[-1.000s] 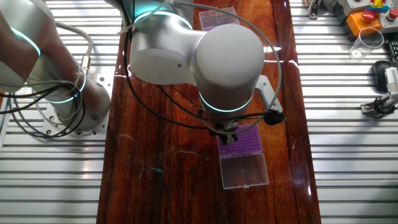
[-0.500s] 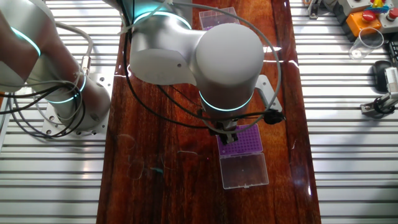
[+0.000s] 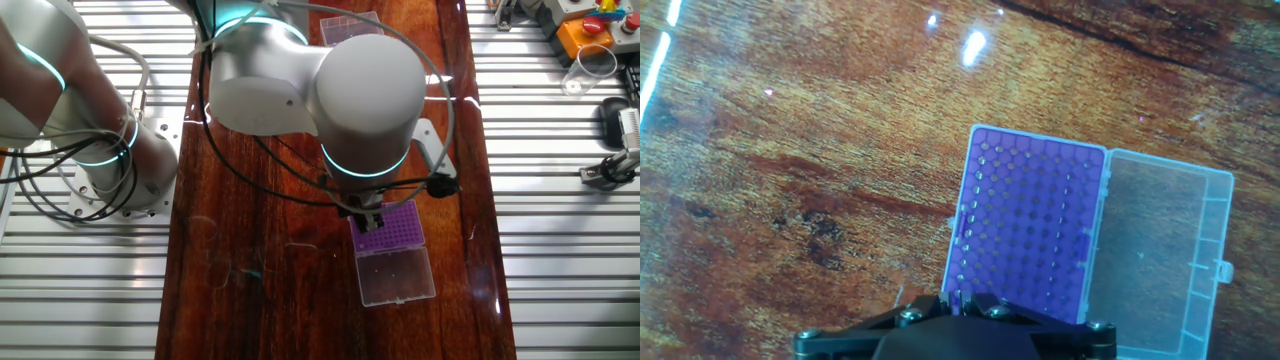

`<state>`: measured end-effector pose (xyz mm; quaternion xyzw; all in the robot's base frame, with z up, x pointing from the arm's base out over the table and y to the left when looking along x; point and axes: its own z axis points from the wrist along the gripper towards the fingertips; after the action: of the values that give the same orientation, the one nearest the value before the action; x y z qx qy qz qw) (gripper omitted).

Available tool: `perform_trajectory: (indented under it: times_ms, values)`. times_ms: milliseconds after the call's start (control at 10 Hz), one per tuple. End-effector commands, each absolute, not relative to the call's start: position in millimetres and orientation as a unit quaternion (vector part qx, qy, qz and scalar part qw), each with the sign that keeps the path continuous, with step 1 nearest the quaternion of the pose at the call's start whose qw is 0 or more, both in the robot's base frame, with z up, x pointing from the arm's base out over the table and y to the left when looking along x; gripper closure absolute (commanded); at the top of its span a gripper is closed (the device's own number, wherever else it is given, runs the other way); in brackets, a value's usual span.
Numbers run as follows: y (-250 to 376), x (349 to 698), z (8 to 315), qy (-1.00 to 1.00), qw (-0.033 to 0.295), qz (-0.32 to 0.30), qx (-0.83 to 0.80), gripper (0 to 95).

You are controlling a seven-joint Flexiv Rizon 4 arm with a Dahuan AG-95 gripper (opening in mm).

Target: Transfer all small pipette tips from one holder to another

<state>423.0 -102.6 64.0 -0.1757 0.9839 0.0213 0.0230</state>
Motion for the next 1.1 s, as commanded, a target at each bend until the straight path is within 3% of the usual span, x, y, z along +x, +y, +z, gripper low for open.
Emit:
perform_trajectory:
  times_ms: [100, 600, 1100]
  values:
    - [-103, 421, 80, 0.984, 0.023, 0.026, -0.176, 95.0]
    - [-75, 436, 120, 0.984, 0.016, 0.031, -0.174, 95.0]
    - [-8, 447, 126, 0.990, 0.011, 0.022, -0.140, 95.0]
